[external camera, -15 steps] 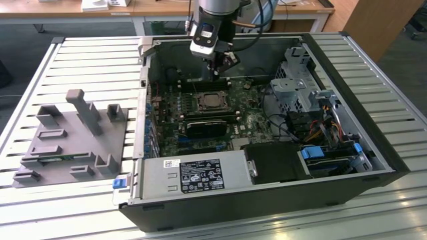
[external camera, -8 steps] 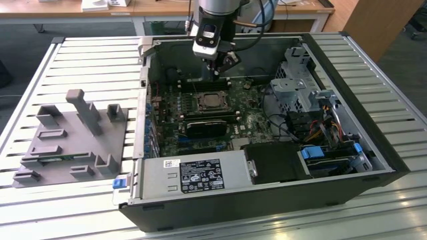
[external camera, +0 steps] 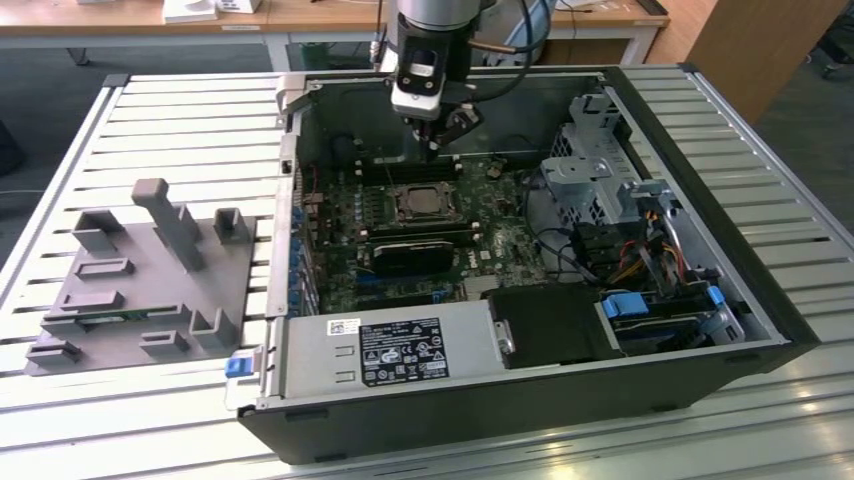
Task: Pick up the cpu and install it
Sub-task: 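Install the first cpu locking lever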
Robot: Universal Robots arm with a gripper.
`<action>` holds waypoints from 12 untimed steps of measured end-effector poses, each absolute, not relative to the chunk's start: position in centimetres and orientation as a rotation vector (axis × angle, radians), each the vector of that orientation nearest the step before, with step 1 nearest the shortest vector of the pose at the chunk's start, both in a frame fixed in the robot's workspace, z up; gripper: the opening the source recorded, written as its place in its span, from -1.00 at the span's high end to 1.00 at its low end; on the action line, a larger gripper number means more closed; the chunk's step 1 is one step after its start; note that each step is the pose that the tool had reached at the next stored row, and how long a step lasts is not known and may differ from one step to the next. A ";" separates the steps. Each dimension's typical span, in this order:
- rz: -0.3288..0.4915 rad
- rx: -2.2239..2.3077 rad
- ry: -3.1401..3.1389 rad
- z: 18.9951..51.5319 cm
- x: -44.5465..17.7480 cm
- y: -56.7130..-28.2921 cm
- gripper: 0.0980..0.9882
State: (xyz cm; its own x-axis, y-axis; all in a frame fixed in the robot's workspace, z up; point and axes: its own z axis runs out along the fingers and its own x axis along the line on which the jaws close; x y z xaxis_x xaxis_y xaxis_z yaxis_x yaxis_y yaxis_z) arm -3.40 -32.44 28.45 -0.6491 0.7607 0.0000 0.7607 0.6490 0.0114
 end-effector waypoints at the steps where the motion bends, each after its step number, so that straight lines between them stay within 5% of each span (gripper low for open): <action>1: 0.016 1.302 2.854 28.5 -3.4 -32.4 0.98; 12: 0.016 1.178 2.908 28.5 -3.4 -32.4 0.98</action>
